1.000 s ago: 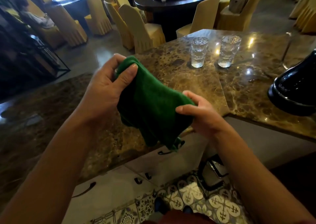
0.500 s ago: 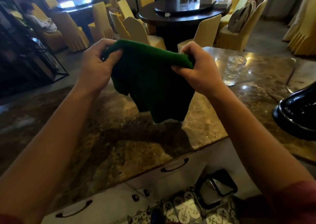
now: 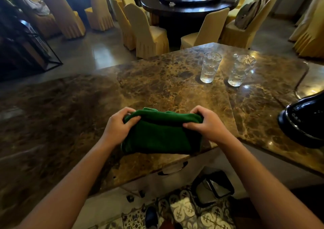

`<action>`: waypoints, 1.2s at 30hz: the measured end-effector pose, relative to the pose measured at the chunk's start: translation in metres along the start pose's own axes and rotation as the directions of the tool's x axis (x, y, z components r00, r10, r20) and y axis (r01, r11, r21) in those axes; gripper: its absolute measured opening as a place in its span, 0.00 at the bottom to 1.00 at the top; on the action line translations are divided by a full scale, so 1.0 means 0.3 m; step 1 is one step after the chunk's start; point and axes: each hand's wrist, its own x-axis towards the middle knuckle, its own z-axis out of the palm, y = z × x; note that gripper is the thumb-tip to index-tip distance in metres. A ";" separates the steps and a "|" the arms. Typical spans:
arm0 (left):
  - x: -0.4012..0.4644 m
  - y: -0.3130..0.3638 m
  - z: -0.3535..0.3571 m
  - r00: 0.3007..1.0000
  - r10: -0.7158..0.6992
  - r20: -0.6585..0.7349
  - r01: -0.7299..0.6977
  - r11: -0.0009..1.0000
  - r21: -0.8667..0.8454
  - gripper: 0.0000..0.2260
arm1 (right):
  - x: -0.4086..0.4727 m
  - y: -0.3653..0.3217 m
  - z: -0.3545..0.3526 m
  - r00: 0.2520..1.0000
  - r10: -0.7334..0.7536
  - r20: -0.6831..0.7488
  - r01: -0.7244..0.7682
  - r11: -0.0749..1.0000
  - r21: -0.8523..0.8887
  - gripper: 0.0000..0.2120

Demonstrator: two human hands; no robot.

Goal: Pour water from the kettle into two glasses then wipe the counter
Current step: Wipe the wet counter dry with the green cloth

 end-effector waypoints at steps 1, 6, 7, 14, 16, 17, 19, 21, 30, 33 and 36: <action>0.046 -0.014 0.020 1.000 0.009 -0.019 -0.008 0.999 0.050 0.04 | 0.042 0.019 0.008 0.998 0.034 -0.045 -0.035 0.999 -0.017 0.14; 0.237 -0.083 0.110 0.991 -0.123 0.043 0.100 0.929 0.356 0.20 | 0.173 0.097 0.077 0.962 0.236 -0.137 -0.265 0.924 -0.275 0.23; 0.251 -0.096 0.115 0.988 -0.151 0.030 0.122 0.888 0.444 0.28 | 0.161 0.102 0.087 0.950 0.249 -0.189 -0.302 0.888 -0.347 0.29; 0.207 -0.100 0.167 0.931 -0.360 0.054 0.267 0.778 0.568 0.43 | 0.091 0.041 0.180 0.834 0.476 -0.281 -0.552 0.716 -0.428 0.46; 0.221 -0.090 0.180 0.913 -0.392 0.117 0.268 0.789 0.553 0.31 | 0.128 0.018 0.222 0.818 0.536 -0.210 -0.574 0.735 -0.360 0.41; 0.231 -0.089 0.175 0.902 -0.400 0.163 0.259 0.804 0.536 0.23 | 0.143 0.011 0.237 0.821 0.550 -0.151 -0.567 0.754 -0.332 0.36; 0.254 -0.097 0.144 0.879 -0.390 0.274 0.224 0.846 0.483 0.11 | 0.166 0.008 0.240 0.832 0.553 -0.040 -0.539 0.791 -0.291 0.26; 0.282 -0.117 0.092 0.866 -0.340 0.366 0.203 0.909 0.365 0.10 | 0.187 0.011 0.198 0.857 0.514 0.032 -0.498 0.843 -0.203 0.19; 0.470 -0.059 -0.057 0.945 -0.232 0.229 0.268 0.953 -0.142 0.12 | 0.393 -0.040 0.053 0.936 0.350 -0.025 -0.269 0.761 0.591 0.26; 0.597 -0.044 -0.086 0.965 -0.249 0.081 0.262 0.931 -0.255 0.14 | 0.575 -0.045 0.021 0.934 0.332 -0.131 -0.205 0.801 0.563 0.15; 0.686 -0.071 -0.071 0.943 -0.331 -0.037 0.313 0.918 -0.244 0.13 | 0.750 -0.009 0.020 0.950 0.248 -0.189 -0.171 0.921 0.350 0.19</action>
